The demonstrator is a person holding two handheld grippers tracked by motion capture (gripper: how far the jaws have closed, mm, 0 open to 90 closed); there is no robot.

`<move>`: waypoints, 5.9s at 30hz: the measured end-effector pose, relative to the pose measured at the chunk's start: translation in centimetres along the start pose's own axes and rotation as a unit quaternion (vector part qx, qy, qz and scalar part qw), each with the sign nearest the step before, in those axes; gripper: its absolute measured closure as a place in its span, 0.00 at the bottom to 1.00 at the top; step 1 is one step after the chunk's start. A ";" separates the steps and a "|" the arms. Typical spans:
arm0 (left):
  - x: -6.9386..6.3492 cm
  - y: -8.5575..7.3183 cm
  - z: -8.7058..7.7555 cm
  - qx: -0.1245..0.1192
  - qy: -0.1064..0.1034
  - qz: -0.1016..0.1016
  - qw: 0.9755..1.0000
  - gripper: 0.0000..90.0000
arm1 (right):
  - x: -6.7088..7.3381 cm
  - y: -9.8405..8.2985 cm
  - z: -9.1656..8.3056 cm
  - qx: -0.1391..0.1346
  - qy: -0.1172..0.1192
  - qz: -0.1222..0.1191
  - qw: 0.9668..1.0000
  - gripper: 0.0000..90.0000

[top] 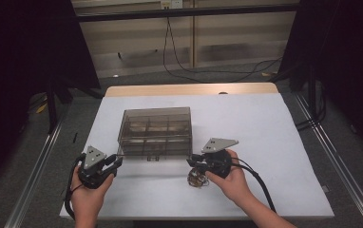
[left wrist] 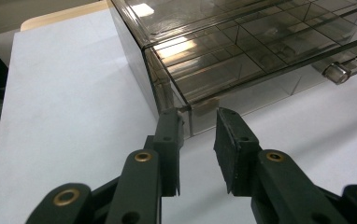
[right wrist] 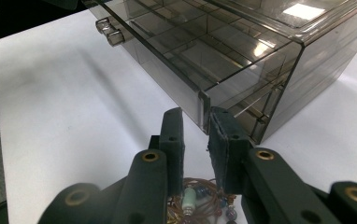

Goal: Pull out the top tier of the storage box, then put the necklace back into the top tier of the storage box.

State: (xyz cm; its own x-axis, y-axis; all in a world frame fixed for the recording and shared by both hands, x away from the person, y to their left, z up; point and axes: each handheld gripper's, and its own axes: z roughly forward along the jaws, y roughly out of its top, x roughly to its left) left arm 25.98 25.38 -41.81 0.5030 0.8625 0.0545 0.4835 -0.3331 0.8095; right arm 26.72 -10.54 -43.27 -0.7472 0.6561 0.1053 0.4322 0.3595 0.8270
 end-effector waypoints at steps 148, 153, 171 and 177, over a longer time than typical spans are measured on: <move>-0.1 -3.6 -0.1 0.028 -0.050 -0.057 0.997 0.15 | -1.6 -1.6 1.4 0.189 0.039 -0.043 0.980 0.26; 0.1 -3.5 -0.3 0.024 -0.045 -0.059 0.997 0.15 | -1.5 -1.7 1.6 0.196 0.037 -0.043 0.979 0.26; -0.3 -3.2 0.1 0.023 -0.048 -0.042 0.998 0.16 | -1.6 -1.9 2.2 0.221 0.033 -0.052 0.973 0.27; -0.3 -3.2 0.1 0.024 -0.048 -0.041 0.998 0.16 | -1.7 -1.8 2.6 0.220 0.035 -0.055 0.973 0.28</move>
State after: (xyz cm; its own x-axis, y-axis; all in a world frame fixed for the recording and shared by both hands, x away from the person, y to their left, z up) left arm 24.33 26.14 -44.42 0.5260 0.8477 -0.0686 0.5577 -0.2829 0.7803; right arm 28.52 -10.60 -46.40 -0.8268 0.5567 0.0800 0.5112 0.6845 0.5198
